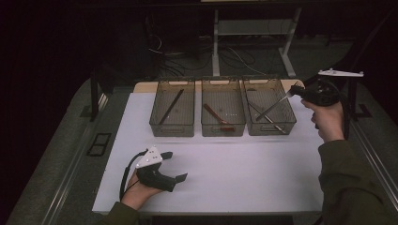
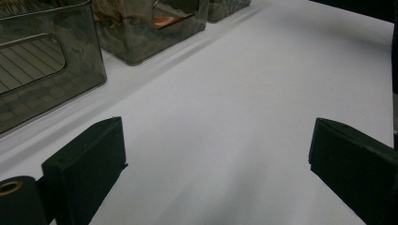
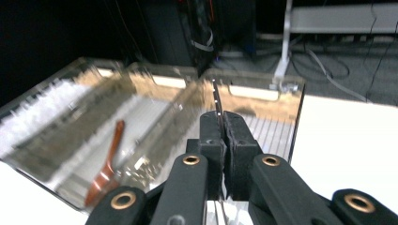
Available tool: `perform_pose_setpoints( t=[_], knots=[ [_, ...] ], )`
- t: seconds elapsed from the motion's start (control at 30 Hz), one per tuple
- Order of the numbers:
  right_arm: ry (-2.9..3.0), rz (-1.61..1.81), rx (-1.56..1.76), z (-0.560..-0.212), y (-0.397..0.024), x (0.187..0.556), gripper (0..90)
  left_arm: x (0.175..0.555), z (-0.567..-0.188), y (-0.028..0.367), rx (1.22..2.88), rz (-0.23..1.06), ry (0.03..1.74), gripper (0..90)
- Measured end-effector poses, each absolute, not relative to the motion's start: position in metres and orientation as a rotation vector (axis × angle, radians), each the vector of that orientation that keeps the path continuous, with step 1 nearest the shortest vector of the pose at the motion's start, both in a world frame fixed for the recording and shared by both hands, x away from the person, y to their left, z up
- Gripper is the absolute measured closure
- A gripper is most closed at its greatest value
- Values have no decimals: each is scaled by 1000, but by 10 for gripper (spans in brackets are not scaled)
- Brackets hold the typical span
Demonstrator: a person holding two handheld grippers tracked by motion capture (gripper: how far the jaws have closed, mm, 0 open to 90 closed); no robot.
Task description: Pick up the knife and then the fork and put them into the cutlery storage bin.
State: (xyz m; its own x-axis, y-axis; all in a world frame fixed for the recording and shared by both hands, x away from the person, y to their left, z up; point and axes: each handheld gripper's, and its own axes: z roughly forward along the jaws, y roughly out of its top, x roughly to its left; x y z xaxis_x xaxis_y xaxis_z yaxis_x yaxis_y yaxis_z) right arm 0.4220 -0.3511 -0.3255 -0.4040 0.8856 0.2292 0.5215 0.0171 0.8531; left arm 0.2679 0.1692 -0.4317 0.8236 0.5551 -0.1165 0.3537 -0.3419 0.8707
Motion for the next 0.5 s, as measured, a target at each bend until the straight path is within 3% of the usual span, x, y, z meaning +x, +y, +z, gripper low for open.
perform_pose_setpoints(
  t=[0.5],
  knots=[
    [2059, 1301, 1534, -363, -338, 446, 860, 269, -433, 166, 1961, 210, 676, 26]
  ],
)
